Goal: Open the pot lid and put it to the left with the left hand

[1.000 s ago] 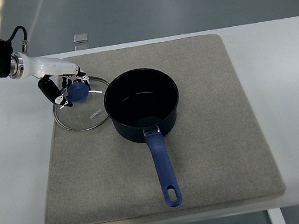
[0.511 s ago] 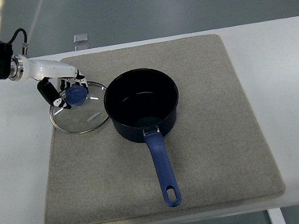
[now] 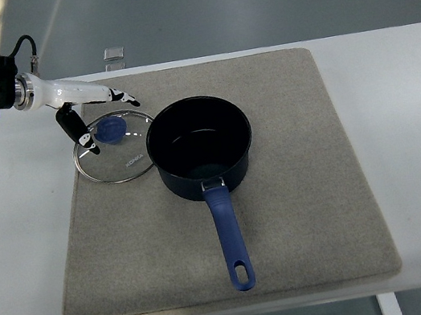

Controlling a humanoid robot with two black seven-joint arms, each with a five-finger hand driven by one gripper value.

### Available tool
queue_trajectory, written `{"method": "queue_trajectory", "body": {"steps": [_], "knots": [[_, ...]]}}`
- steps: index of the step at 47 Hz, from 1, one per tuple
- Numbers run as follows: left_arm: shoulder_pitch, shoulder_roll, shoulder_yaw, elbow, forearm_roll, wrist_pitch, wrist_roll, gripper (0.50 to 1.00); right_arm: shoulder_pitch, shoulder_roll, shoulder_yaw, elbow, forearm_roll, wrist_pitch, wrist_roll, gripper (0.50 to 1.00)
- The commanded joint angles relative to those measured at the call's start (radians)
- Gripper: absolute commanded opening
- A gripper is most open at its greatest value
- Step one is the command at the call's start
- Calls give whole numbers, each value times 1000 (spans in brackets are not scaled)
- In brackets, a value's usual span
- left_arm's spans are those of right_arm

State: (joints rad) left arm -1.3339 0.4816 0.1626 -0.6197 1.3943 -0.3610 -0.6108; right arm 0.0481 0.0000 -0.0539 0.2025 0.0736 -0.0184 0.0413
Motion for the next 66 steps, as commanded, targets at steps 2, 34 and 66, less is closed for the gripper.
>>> {"method": "queue_trajectory", "body": {"steps": [2,34,66], "knots": [[-5,0,-1,-5,0,-1,0,990,-1,0,0,0,0,0,0,915],[-48,-5,-80,29,-587,16,0,990,-1,0,0,0,0,0,-1,915],[139,-189,-388,416,-1189,51,0,990,1,0,0,0,0,0,0,915]]}}
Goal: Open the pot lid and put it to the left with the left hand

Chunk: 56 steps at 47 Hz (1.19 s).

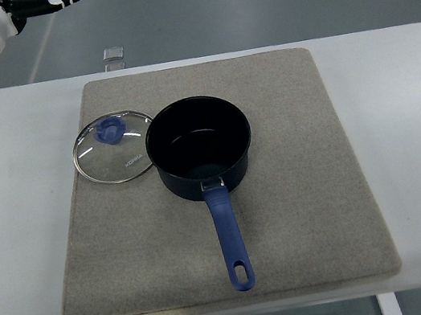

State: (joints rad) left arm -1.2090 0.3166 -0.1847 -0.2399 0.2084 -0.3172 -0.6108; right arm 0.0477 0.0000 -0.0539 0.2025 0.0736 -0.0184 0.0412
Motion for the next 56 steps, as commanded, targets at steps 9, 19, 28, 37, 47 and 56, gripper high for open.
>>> {"method": "queue_trajectory", "body": {"steps": [9,19,28,37,47,56], "knots": [[62,-79,-136,68,-4,40,0,990,0,0,0,0,0,0,0,915],[98,-99,-185,70,-59,58,0,990,1,0,0,0,0,0,0,915],[154,-103,-185,70,-214,58,0,990,0,0,0,0,0,0,0,915],[200,-122,-187,70,-311,58,0,990,0,0,0,0,0,0,0,915],[223,-182,-173,76,-302,93,0,990,0,0,0,0,0,0,0,915],[227,-195,-173,76,-303,98,0,990,0,0,0,0,0,0,0,915]]}}
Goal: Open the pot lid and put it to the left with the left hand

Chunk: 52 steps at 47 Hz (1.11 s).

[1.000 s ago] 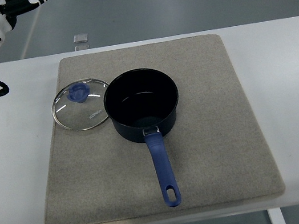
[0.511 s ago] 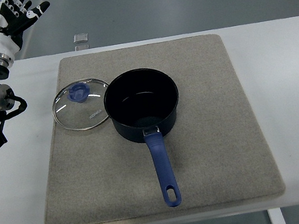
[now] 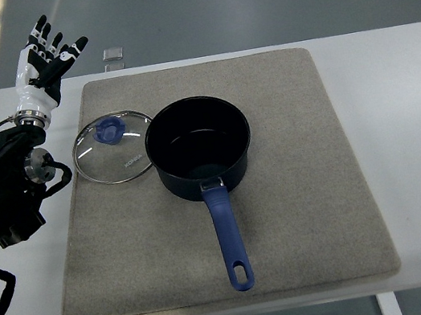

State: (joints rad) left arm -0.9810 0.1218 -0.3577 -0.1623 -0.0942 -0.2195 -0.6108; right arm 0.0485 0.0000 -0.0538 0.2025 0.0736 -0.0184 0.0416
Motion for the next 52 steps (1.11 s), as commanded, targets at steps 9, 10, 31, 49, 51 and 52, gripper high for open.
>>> {"method": "queue_trajectory", "body": {"steps": [9,10,31,49,51,52], "knots": [[-34,13,-9,-6,-5,-12,0,990,-1,0,0,0,0,0,0,915],[-42,13,-9,-5,-5,-12,0,990,-1,0,0,0,0,0,-2,915],[-90,22,-10,-5,-9,-1,0,990,1,0,-1,0,0,0,0,915],[-107,15,-10,-8,-9,2,0,990,1,0,2,0,0,0,0,915],[-107,18,-10,-8,-10,0,0,990,1,0,0,0,0,-5,0,915],[-107,18,-10,-6,-9,0,0,990,1,0,0,0,0,-6,0,915]]}}
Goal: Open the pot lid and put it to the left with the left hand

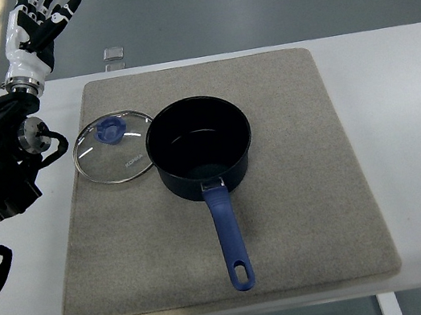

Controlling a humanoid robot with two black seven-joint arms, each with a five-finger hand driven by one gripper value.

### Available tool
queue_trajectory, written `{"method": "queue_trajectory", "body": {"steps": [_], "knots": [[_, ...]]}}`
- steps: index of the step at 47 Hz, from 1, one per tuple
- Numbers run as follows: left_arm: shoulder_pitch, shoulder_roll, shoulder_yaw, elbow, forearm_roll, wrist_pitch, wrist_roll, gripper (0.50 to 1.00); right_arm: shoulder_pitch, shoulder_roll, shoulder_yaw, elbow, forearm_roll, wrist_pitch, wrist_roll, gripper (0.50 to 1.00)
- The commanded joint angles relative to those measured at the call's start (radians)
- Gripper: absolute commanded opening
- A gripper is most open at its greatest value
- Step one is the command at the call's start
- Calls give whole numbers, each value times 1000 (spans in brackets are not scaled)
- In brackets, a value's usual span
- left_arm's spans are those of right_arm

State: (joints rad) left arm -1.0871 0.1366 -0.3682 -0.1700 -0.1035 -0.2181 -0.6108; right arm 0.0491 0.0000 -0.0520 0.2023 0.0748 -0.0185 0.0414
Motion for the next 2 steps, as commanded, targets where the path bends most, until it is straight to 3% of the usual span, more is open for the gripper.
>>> {"method": "queue_trajectory", "body": {"steps": [1,2], "knots": [[-1,4,0,0,1,-1,0,990,0,0,-2,-1,-1,-5,-2,915],[-1,4,0,0,1,-1,0,990,0,0,6,0,3,-5,-2,915]]}}
